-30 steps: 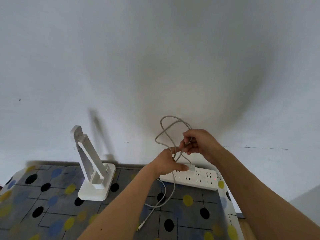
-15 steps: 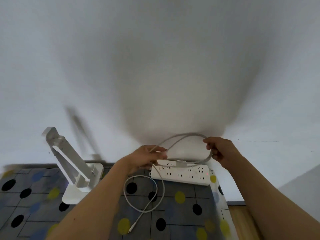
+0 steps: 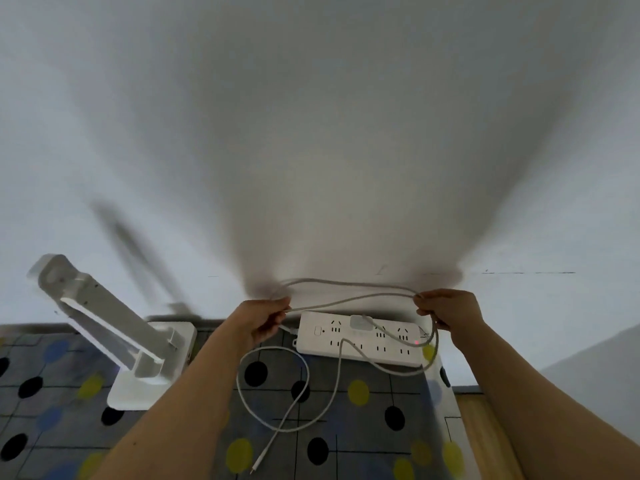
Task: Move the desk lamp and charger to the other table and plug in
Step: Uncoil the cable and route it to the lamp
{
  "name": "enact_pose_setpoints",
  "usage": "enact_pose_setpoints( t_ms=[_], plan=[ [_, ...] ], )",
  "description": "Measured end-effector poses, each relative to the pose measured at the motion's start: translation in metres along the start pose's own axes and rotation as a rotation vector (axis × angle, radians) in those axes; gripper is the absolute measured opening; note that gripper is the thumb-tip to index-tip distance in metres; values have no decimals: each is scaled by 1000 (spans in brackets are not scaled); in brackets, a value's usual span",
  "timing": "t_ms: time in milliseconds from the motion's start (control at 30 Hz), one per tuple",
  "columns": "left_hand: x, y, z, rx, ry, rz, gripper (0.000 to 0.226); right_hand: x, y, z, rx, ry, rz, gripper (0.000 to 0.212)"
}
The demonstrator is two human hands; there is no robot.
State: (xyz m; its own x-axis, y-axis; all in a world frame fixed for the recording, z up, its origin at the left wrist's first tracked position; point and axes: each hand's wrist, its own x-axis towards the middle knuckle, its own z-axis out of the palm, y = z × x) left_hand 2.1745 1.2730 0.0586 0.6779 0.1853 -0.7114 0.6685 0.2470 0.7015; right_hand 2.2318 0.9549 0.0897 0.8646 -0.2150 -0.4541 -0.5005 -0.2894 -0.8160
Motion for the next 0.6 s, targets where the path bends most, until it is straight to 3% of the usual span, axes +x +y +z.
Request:
enact_pose_setpoints(
  t_ms=[133,267,333,467,600],
  plan=[
    [20,-9,2,-129,37,-10,16,9,18,8,-52,26,32,11],
    [43,-26,8,153,169,240,3,23,30,19,-164,85,57,15],
    [50,-38,8,350,220,347,7,30,35,25,-267,104,58,20],
    [56,-53,7,639,294,457,20,41,40,33,-369,95,78,11],
    [54,-54,10,840,332,524,24,47,39,35,-474,109,61,21]
  ],
)
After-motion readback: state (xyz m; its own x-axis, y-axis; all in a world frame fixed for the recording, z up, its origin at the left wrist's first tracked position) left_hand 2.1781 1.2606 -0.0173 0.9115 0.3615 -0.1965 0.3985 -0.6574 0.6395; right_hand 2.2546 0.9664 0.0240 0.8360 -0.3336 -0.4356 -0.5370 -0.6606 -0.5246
